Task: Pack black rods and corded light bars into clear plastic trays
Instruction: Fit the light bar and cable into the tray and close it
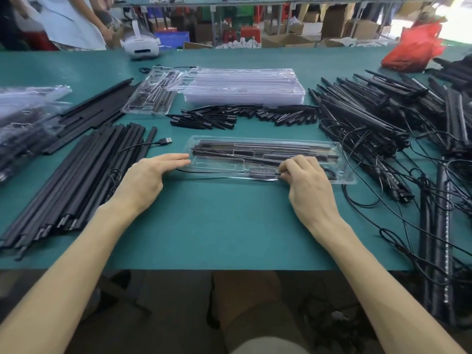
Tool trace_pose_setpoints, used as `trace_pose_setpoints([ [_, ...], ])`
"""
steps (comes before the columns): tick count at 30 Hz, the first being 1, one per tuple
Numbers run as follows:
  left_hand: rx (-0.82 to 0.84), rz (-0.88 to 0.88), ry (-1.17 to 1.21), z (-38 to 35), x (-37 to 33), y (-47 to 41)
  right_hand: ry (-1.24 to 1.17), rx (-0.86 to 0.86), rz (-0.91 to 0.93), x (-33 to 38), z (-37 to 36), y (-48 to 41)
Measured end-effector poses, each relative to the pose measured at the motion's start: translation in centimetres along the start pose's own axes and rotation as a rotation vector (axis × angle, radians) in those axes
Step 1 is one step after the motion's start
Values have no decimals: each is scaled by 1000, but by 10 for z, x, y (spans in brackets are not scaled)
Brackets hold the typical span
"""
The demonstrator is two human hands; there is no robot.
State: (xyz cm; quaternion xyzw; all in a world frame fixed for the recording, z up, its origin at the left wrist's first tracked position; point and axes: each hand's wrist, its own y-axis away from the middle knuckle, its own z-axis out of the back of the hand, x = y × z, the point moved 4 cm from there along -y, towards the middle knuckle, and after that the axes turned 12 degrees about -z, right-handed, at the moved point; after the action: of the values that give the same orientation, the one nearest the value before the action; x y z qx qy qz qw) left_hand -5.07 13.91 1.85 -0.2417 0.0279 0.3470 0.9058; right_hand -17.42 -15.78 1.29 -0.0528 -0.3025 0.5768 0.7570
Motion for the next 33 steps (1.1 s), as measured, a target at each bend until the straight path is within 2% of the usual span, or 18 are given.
trace_pose_setpoints([
  [5,-79,23,79,-4,0,2,101,53,55,3,-6,-2],
  [7,-66,35,202,-4,0,2,128,66,50,3,-9,-1],
  [10,-73,107,374,-5,2,4,119,50,31,3,-11,-2],
  [17,-155,280,506,-6,8,2,91,-10,24,1,-10,-1],
  [25,-199,309,490,-6,4,1,116,48,89,1,-13,2],
  [33,-146,294,443,-5,-2,1,142,83,68,0,-19,-2],
])
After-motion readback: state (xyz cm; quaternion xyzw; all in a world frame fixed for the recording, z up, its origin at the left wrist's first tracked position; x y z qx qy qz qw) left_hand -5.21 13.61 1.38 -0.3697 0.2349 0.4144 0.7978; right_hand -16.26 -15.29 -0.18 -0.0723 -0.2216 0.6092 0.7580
